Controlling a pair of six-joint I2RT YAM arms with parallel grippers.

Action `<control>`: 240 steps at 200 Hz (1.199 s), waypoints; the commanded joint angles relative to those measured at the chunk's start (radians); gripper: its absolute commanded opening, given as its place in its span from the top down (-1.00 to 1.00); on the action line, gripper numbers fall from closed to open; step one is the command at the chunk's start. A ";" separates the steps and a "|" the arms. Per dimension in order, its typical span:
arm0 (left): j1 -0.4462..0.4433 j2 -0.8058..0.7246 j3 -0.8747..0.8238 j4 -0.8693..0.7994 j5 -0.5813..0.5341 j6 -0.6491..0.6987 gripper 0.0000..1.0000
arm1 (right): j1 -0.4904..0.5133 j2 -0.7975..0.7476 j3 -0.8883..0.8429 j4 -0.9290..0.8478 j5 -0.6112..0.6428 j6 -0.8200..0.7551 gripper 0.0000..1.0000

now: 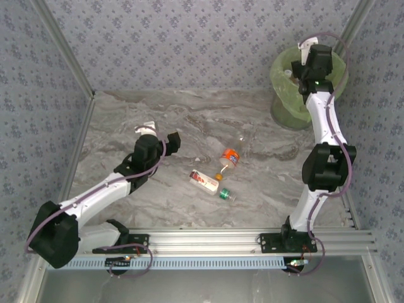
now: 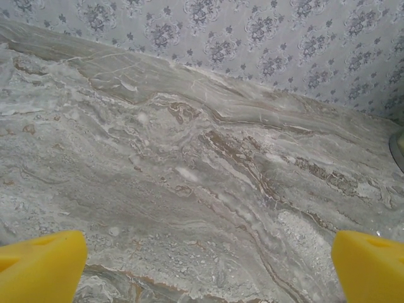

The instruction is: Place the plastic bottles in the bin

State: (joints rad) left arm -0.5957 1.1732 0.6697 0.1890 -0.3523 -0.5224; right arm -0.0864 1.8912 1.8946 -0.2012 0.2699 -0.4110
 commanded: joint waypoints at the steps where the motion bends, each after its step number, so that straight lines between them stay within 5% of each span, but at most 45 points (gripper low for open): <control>1: 0.002 0.009 0.051 -0.020 0.029 0.005 -0.99 | 0.002 -0.064 0.019 -0.015 -0.025 0.034 -0.77; 13: 0.004 0.012 0.066 -0.048 0.037 0.010 -0.98 | 0.002 -0.074 0.014 -0.017 -0.031 0.041 -0.98; 85: 0.004 0.008 0.074 -0.078 0.076 0.055 -0.98 | 0.016 -0.165 -0.059 -0.010 0.022 0.139 -0.98; 183: 0.005 0.064 0.124 -0.140 0.137 0.043 -0.98 | 0.035 -0.418 -0.236 -0.136 -0.118 0.355 -0.98; 240: 0.007 0.056 0.111 -0.173 0.201 0.023 -0.98 | 0.212 -0.538 -0.361 -0.307 -0.102 0.477 -0.98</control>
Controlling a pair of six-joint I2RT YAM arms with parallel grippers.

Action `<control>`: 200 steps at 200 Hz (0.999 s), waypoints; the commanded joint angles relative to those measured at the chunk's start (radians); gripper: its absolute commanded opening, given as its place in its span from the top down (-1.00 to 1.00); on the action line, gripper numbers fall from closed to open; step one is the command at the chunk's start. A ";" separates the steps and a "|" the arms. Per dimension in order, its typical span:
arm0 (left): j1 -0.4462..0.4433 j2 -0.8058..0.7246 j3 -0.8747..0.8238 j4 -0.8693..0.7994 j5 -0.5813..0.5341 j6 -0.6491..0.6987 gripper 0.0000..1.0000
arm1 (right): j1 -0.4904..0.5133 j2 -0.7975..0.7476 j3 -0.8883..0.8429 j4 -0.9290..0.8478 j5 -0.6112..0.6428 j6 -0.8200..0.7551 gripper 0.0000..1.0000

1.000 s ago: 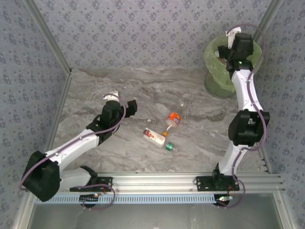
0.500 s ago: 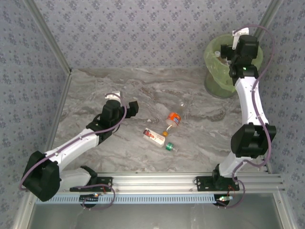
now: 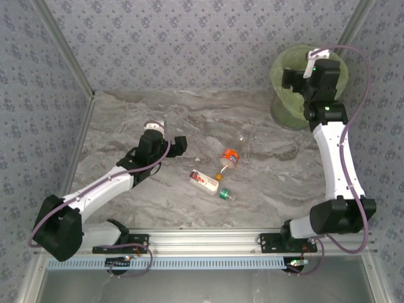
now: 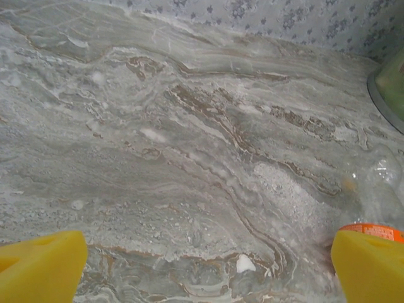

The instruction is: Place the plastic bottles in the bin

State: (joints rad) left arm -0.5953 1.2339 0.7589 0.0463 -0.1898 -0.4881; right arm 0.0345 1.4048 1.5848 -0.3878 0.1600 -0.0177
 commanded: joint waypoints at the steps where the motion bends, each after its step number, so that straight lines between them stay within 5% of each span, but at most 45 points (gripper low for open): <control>1: 0.007 -0.005 0.021 -0.031 0.040 -0.011 -0.98 | 0.096 -0.055 -0.056 -0.122 0.012 0.086 -0.98; 74: 0.013 -0.109 -0.064 -0.086 0.102 -0.029 -0.99 | 0.379 -0.121 -0.326 -0.120 0.107 0.462 -0.98; 200: 0.015 -0.187 -0.088 -0.160 0.124 0.070 -0.98 | 0.467 0.126 -0.495 -0.023 0.085 0.906 -0.98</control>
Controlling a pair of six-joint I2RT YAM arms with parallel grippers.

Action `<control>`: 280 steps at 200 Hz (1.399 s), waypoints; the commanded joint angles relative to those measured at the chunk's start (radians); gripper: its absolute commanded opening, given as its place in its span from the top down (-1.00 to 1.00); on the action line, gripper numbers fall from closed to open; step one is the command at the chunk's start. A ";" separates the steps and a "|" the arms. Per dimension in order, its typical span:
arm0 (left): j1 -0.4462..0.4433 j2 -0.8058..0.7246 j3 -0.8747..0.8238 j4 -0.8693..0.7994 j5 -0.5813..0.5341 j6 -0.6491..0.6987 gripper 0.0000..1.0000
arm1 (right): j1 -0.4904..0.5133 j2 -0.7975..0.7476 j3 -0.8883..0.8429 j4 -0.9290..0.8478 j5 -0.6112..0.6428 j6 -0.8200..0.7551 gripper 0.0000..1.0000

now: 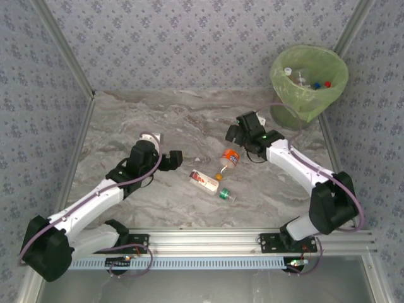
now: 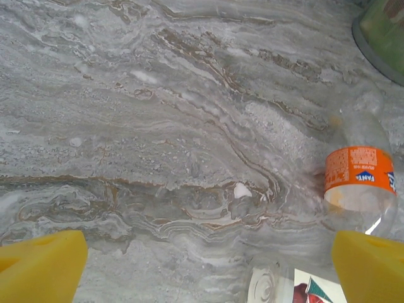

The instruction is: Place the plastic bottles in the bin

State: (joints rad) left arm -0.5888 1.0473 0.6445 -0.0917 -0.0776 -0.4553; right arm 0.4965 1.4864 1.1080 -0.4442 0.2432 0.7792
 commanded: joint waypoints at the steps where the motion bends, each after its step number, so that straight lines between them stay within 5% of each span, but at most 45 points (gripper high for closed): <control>1: 0.009 0.000 0.027 -0.023 0.012 0.038 -0.98 | 0.006 0.048 -0.018 0.035 -0.002 0.110 -0.98; 90: 0.023 0.056 0.028 -0.012 0.017 0.030 -0.99 | 0.015 0.295 0.057 0.015 -0.069 0.142 -0.89; 144: 0.039 0.065 0.007 0.018 -0.004 -0.007 -0.99 | 0.011 0.358 0.047 0.071 -0.057 0.138 -0.66; 280: 0.038 -0.011 -0.073 0.049 -0.027 -0.171 -0.98 | -0.002 0.280 -0.101 0.320 -0.072 0.034 -0.02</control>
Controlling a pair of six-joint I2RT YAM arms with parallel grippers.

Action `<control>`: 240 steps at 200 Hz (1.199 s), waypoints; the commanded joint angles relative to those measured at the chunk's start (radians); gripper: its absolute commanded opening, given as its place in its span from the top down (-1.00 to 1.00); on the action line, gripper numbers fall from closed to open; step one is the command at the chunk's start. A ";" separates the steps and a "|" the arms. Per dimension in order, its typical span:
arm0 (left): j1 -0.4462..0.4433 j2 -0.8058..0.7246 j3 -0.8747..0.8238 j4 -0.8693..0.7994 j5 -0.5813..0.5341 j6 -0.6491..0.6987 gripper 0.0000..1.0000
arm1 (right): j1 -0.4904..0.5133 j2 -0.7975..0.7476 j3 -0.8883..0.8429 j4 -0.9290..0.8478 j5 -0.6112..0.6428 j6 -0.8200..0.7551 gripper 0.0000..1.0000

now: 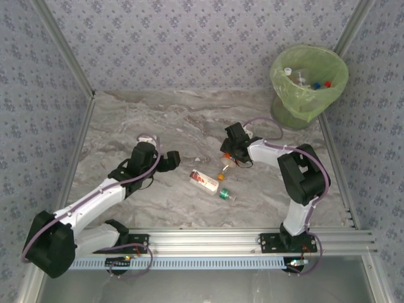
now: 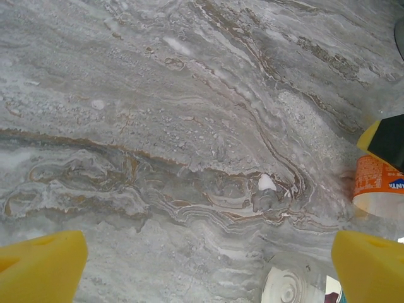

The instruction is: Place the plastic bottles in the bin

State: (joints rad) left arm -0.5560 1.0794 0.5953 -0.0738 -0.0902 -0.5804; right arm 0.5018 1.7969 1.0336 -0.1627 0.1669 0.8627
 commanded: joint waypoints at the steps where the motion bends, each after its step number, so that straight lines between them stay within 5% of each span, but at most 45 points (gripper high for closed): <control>1: 0.006 -0.044 -0.024 0.031 -0.015 -0.046 -0.98 | -0.007 -0.030 -0.025 0.038 0.003 -0.051 -0.01; 109: 0.005 -0.032 -0.013 0.069 0.034 -0.058 -0.99 | -0.006 -0.201 -0.125 0.141 0.092 -0.095 0.17; 240: 0.004 0.177 0.066 0.216 -0.048 -0.243 -0.98 | -0.030 -0.492 -0.073 0.118 0.080 -0.455 0.21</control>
State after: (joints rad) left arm -0.5560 1.2362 0.6125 0.1085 -0.0956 -0.7979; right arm 0.4843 1.3609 0.9150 -0.0448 0.2386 0.4896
